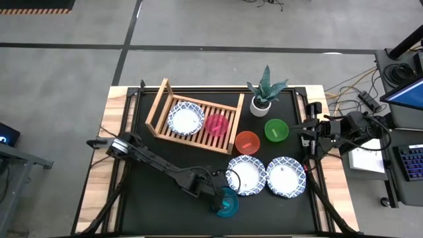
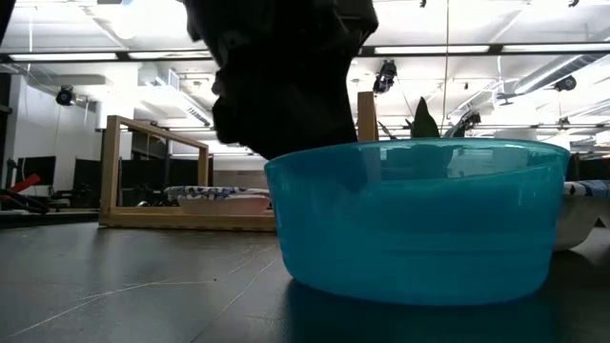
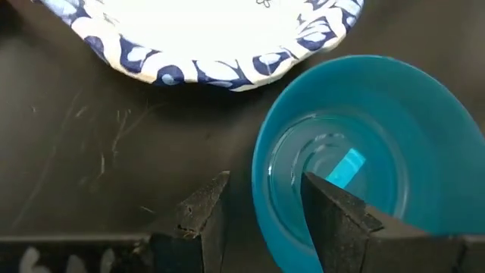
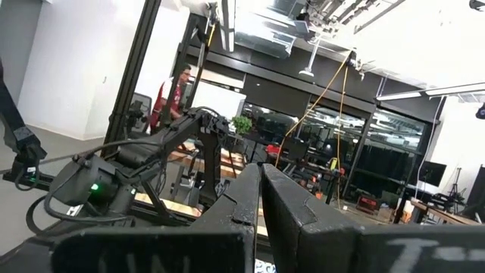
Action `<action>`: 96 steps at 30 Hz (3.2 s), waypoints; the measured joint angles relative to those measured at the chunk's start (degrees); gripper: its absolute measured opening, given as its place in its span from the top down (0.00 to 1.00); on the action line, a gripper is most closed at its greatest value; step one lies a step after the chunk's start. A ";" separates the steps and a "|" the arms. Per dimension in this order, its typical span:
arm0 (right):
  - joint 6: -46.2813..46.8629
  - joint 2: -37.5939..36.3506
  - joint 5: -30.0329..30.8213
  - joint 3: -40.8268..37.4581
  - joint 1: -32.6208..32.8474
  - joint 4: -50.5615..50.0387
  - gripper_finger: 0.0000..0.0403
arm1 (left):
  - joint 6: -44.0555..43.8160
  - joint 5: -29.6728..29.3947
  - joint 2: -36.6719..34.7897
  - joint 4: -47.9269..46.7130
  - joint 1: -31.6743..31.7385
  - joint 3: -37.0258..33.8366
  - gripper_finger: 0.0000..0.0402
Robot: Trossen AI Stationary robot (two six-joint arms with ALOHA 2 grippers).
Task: Place and stack bowls onto a shelf
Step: Stack the blue bowl on the red bowl on the shelf
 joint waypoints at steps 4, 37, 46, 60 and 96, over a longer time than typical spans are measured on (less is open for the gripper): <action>-0.16 0.00 0.01 0.00 0.00 -0.02 0.98 | -2.12 0.02 -1.54 5.22 0.02 -4.20 0.67; 0.11 0.04 0.07 0.24 -0.04 0.10 0.98 | 15.03 -12.26 -23.67 -22.14 12.81 -4.55 1.00; 0.11 0.02 0.07 0.24 -0.04 0.09 0.98 | 28.68 -12.99 -22.91 -19.85 31.53 -4.56 1.00; 0.56 0.02 0.14 0.24 -0.04 -0.25 0.98 | 33.57 -1.44 -17.78 -9.06 42.62 -4.64 1.00; 0.66 0.02 2.16 0.24 -0.04 -0.52 0.98 | 33.95 -0.02 -14.87 -8.12 42.12 -4.66 0.77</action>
